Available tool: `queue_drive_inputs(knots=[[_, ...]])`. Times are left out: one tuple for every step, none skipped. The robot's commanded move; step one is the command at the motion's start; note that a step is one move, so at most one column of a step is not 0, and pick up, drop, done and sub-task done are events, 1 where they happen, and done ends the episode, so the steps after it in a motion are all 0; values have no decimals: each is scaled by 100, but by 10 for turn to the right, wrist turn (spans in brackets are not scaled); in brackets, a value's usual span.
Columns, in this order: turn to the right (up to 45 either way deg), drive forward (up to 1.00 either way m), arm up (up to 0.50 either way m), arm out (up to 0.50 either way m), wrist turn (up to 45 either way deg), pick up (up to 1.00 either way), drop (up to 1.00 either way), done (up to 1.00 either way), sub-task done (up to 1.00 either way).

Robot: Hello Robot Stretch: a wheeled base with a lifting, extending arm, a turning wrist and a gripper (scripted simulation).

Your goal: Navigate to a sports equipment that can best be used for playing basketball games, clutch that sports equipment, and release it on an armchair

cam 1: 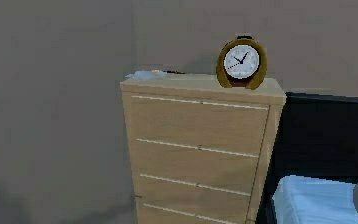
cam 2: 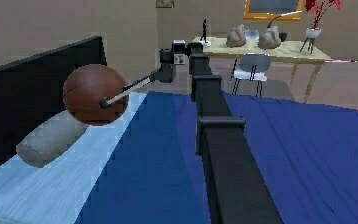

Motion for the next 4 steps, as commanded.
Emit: queue_drive_inputs(knots=[[0,0,0,0,-450,0,0,0,0],[0,0,0,0,-60,0,0,0,0],[0,0,0,-48,0,0,0,0,0],[-450,0,0,0,0,0,0,0,0]])
